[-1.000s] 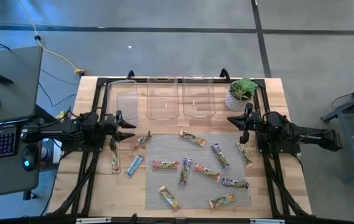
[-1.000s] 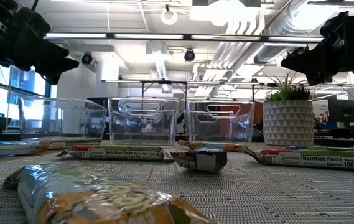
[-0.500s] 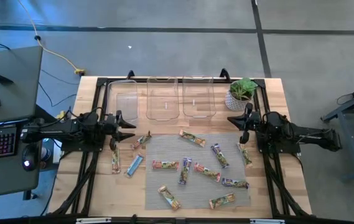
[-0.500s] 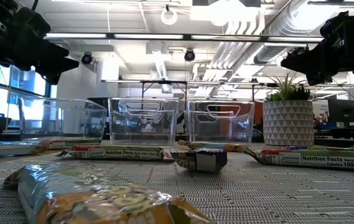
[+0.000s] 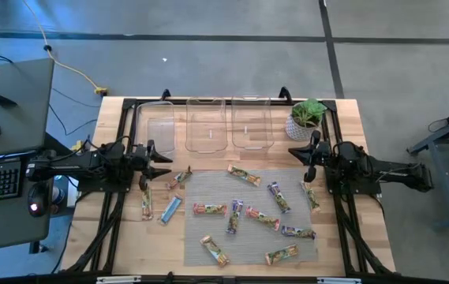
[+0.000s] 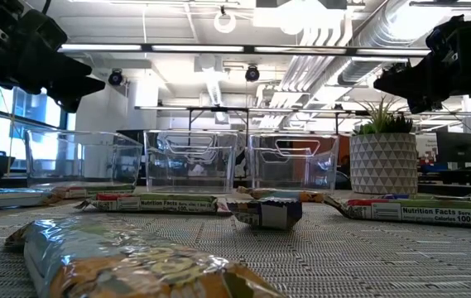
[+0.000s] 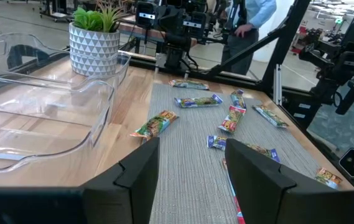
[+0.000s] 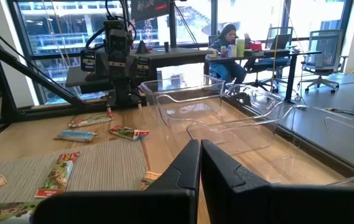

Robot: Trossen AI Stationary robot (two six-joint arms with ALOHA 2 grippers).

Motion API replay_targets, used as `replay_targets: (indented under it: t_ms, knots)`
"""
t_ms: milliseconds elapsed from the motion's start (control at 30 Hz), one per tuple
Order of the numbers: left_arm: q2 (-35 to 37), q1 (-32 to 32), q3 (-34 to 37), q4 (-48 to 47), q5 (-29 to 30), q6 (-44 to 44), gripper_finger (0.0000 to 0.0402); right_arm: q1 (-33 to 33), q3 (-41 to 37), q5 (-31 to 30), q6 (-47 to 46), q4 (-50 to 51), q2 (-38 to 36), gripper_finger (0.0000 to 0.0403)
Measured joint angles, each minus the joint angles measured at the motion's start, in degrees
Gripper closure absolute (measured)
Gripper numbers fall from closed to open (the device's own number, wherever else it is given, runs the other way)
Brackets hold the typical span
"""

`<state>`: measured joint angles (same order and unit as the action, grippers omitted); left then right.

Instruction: Pick and place Granola Bars by type

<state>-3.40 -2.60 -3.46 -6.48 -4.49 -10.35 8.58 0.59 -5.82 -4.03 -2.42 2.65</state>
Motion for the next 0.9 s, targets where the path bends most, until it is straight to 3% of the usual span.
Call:
replay_targets:
  t_ms: [900]
  knots:
    - [0.0, 0.0, 0.1, 0.7, 2.6, 0.0, 0.0224, 0.0, 0.0, 0.0, 0.0, 0.0, 0.0, 0.0402]
